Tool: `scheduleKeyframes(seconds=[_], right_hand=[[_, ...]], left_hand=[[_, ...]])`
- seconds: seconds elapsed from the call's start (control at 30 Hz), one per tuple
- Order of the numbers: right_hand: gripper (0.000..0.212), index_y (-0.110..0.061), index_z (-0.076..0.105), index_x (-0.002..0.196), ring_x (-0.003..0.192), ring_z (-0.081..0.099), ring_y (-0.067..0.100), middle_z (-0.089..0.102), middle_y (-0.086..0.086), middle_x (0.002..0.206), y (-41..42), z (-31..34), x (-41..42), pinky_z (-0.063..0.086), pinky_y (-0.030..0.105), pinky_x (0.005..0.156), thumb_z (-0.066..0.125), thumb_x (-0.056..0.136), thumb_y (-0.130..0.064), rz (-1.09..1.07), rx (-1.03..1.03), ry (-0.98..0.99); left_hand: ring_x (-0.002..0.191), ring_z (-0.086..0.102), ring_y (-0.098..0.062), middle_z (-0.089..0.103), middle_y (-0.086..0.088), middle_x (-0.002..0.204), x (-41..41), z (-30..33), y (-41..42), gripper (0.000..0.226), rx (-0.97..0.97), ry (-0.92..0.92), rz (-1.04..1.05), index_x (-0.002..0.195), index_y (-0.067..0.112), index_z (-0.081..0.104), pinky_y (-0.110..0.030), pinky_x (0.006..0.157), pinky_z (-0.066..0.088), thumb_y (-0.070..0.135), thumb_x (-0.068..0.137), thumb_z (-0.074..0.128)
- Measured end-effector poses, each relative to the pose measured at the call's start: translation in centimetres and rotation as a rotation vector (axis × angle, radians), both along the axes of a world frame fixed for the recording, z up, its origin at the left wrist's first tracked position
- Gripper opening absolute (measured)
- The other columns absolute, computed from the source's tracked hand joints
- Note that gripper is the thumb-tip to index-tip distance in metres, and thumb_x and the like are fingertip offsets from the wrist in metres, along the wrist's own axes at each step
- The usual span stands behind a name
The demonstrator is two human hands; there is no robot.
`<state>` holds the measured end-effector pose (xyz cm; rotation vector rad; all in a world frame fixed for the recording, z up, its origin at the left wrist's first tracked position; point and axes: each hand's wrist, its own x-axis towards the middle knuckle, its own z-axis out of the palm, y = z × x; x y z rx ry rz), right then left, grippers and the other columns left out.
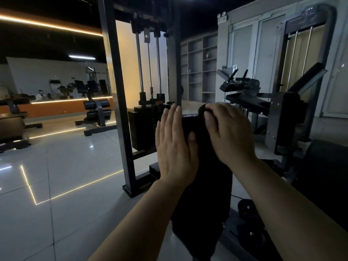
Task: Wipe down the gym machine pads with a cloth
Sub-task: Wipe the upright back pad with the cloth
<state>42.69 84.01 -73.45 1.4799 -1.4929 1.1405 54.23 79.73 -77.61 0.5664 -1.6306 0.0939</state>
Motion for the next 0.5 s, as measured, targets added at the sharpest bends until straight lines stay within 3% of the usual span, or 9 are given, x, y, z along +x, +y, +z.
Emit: scheduleKeyframes(seconds=[0.13,0.27,0.4,0.5], right_hand=[[0.055,-0.012,0.053,0.125,0.117,0.048,0.02,0.056,0.006,0.126,-0.1,-1.7,-0.4,0.029,0.016,0.09,0.028,0.094,-0.05,0.108,-0.057,-0.199],[0.069,-0.01,0.029,0.146,0.13,0.036,0.012,0.038,0.008,0.147,-0.3,-5.2,-0.2,0.022,-0.001,0.093,0.039,0.092,-0.052,0.208,-0.16,-0.399],[0.066,-0.02,0.015,0.147,0.127,0.026,-0.019,0.028,-0.019,0.142,0.0,-9.4,0.1,0.023,0.0,0.097,0.034,0.094,-0.055,0.321,-0.192,-0.483],[0.059,-0.024,0.017,0.145,0.13,0.025,-0.016,0.025,-0.026,0.141,0.2,-12.4,0.1,0.024,0.005,0.102,0.031,0.096,-0.053,0.383,-0.189,-0.508]], left_hand=[[0.145,0.017,-0.025,0.036,-0.008,0.151,-0.2,0.0,-0.3,0.057,-0.043,-0.141,0.163,0.144,0.011,0.038,-0.046,0.117,0.013,0.039,0.097,0.022],[0.144,0.019,-0.024,0.039,-0.008,0.149,-0.5,0.0,-0.4,0.061,-0.083,-0.185,0.252,0.145,0.01,0.037,-0.045,0.117,0.011,0.042,0.096,0.018],[0.141,0.021,-0.024,0.042,-0.01,0.147,-0.5,-0.1,-0.6,0.061,-0.092,-0.184,0.266,0.145,0.01,0.037,-0.04,0.116,0.006,0.042,0.096,0.019],[0.139,0.023,-0.025,0.044,-0.011,0.145,-0.6,-0.1,-0.5,0.059,-0.095,-0.174,0.3,0.144,0.01,0.038,-0.038,0.116,0.005,0.041,0.096,0.022]])
